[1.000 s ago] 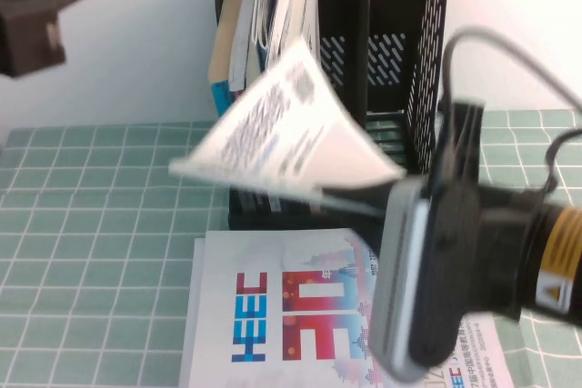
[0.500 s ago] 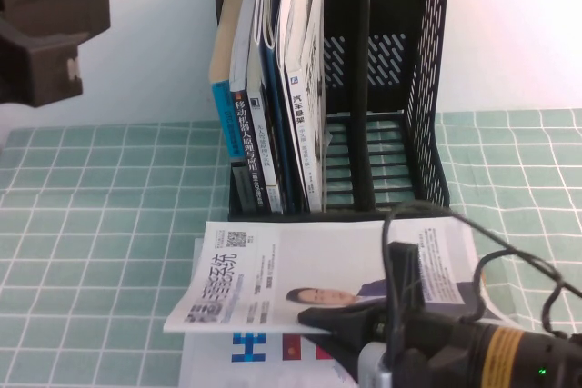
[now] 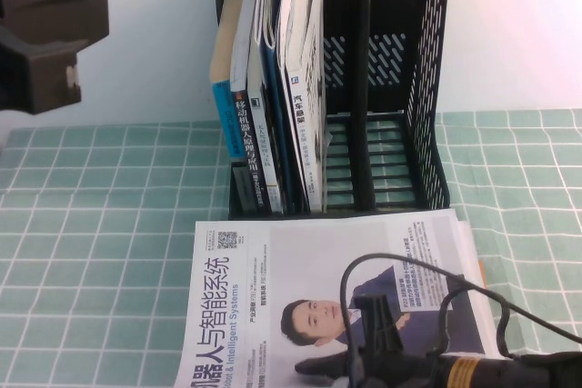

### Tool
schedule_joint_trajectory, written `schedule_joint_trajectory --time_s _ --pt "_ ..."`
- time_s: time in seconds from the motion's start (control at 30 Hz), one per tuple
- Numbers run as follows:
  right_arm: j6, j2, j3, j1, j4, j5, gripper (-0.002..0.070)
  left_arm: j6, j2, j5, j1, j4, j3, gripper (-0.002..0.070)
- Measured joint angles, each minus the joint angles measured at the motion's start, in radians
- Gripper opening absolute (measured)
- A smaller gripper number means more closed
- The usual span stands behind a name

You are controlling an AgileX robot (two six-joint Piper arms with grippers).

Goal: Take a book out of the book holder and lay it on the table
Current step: Place the picked book on the book

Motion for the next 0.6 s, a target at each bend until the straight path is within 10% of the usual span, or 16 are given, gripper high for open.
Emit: schedule_joint_trajectory --time_s 0.17,0.33,0.6 --pt "0.225 -0.008 -0.008 -0.006 -0.028 0.0 0.0363 0.0 0.0 0.006 0.0 0.0 0.0 -0.0003" --pt "0.504 -0.075 -0.008 -0.008 -0.218 -0.012 0.0426 0.0 0.0 0.012 0.0 0.0 0.0 -0.0002" --pt "0.553 -0.312 -0.067 -0.008 -0.275 0.121 0.0205 0.0 0.0 0.016 0.0 0.0 0.0 -0.0002"
